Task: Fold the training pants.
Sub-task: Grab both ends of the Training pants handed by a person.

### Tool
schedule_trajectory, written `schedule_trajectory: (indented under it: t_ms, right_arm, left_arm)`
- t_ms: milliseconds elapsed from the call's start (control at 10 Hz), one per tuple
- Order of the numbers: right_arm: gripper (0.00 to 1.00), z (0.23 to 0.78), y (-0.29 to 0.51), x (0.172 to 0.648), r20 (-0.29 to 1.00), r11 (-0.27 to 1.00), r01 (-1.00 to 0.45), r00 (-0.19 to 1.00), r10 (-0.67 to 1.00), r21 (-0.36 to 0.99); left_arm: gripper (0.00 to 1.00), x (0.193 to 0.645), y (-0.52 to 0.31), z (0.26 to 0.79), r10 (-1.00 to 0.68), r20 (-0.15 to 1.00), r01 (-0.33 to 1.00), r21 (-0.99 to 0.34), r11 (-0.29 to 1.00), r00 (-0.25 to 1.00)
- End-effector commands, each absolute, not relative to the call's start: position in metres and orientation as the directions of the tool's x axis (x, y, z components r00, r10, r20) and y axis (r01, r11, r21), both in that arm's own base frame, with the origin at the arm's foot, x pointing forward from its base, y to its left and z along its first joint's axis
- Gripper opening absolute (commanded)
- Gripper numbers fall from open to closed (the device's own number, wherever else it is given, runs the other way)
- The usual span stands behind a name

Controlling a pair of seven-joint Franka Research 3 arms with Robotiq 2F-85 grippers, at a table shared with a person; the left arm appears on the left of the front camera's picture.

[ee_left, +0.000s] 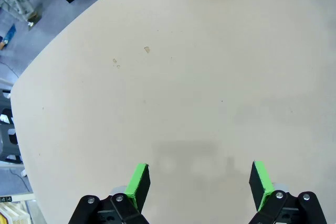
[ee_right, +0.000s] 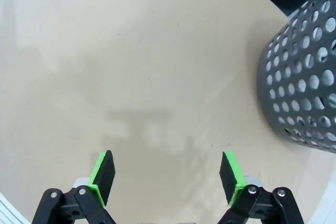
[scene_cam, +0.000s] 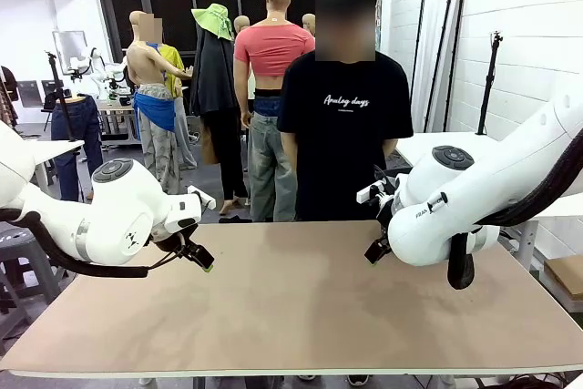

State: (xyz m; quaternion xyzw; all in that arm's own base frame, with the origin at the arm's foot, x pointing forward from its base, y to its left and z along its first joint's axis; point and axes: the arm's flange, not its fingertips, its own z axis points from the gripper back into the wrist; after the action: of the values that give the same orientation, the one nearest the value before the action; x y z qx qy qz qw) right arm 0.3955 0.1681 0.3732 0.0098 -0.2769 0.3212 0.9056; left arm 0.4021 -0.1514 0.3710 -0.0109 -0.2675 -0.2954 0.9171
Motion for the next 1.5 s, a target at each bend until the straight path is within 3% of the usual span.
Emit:
schedule_trajectory:
  t_ms: [0, 500, 900, 1400]
  right_arm:
    - [1.00, 0.373, 0.168, 0.396, 0.508, 0.794, -0.587, 0.641, 0.576, -0.160]
    - [1.00, 0.373, 0.168, 0.396, 0.508, 0.794, -0.587, 0.640, 0.576, -0.160]
    - [1.00, 0.414, 0.173, 0.377, 0.482, 0.792, -0.599, 0.662, 0.573, -0.118]
    - [1.00, 0.477, 0.176, 0.338, 0.538, 0.757, -0.642, 0.599, 0.593, -0.119]
  left_arm:
    - [1.00, 0.402, -0.151, 0.371, -0.535, 0.497, 0.546, 0.138, 0.826, 0.683]
    - [1.00, 0.402, -0.151, 0.371, -0.536, 0.497, 0.548, 0.138, 0.825, 0.682]
    - [1.00, 0.379, -0.160, 0.413, -0.521, 0.476, 0.540, 0.109, 0.835, 0.709]
    - [1.00, 0.354, -0.167, 0.469, -0.513, 0.502, 0.560, 0.067, 0.826, 0.696]
